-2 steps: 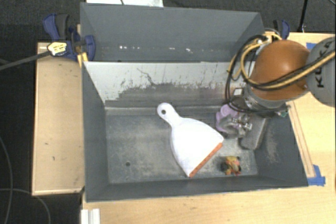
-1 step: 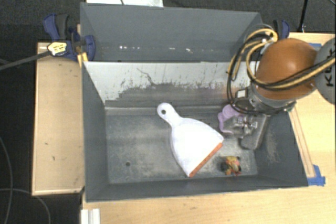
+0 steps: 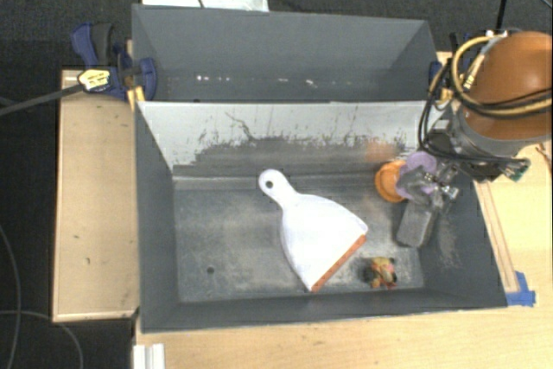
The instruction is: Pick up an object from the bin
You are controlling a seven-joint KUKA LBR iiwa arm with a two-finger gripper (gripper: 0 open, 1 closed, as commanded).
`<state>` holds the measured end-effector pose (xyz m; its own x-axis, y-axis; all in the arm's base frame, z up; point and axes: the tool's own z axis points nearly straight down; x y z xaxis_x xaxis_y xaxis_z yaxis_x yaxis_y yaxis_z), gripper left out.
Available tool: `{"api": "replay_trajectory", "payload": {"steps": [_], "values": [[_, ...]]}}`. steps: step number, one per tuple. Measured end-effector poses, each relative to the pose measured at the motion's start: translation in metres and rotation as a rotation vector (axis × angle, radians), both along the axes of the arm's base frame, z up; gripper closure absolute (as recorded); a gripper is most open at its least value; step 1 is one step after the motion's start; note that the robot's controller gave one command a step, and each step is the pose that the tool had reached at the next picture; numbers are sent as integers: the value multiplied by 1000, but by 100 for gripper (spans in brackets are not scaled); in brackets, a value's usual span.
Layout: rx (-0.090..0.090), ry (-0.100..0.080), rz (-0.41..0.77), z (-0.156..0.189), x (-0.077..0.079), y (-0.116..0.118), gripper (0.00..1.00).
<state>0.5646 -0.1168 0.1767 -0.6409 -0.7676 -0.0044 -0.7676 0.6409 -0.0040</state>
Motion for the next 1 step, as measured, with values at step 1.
{"api": "replay_trajectory", "payload": {"steps": [1], "values": [[0,2,0,-1,0,0,100]]}}
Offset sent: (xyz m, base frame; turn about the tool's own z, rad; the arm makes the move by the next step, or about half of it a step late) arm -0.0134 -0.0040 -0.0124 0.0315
